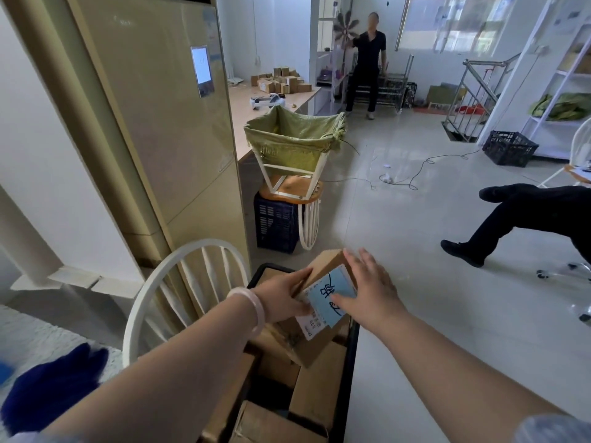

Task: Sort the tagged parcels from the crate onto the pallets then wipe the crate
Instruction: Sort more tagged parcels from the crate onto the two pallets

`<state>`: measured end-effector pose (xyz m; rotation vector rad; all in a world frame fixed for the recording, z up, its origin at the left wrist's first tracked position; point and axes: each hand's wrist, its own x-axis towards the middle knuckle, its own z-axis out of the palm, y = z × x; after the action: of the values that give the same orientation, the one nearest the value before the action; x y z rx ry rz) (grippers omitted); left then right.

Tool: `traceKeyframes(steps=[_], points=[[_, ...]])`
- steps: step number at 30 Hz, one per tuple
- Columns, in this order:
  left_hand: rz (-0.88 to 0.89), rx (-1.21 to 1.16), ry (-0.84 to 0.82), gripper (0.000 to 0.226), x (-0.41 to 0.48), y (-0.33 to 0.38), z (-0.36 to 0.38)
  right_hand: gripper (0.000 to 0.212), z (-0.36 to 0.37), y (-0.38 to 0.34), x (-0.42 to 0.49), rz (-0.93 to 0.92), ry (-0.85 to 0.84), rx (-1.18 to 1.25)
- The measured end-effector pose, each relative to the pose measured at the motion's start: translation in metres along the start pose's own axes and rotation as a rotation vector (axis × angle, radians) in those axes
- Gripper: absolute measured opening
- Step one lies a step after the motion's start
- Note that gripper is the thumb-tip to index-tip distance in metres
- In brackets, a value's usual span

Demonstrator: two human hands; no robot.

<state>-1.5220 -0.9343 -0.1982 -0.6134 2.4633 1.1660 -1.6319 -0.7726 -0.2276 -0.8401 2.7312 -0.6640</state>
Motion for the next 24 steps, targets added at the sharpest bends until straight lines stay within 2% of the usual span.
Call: traceKeyframes(steps=[3, 6, 8, 10, 13, 15, 20, 24], points=[[-0.024, 0.089, -0.019, 0.08, -0.001, 0.004, -0.005, 0.099, -0.003, -0.001, 0.002, -0.05, -0.039, -0.048], [-0.029, 0.104, -0.05, 0.079, -0.001, 0.003, -0.007, 0.111, -0.001, 0.003, 0.006, -0.061, -0.114, 0.089], [-0.042, 0.08, -0.066, 0.079, -0.001, -0.001, -0.01, 0.113, -0.001, 0.007, 0.009, 0.009, -0.157, 0.258], [-0.061, 0.015, -0.072, 0.079, 0.0, -0.006, -0.012, 0.1, -0.001, 0.013, 0.008, 0.093, -0.19, 0.421], [-0.053, -0.053, -0.059, 0.071, -0.003, -0.008, -0.013, 0.062, 0.001, 0.02, 0.008, 0.129, -0.225, 0.461], [-0.05, -0.108, -0.041, 0.065, -0.004, -0.008, -0.013, 0.05, 0.002, 0.023, 0.007, 0.147, -0.244, 0.513], [-0.031, -0.178, 0.019, 0.056, -0.004, -0.01, -0.014, 0.047, 0.001, 0.026, 0.006, 0.213, -0.263, 0.655], [-0.013, -0.214, 0.189, 0.053, 0.0, -0.013, -0.006, 0.05, 0.008, 0.033, 0.011, 0.289, -0.18, 0.723]])
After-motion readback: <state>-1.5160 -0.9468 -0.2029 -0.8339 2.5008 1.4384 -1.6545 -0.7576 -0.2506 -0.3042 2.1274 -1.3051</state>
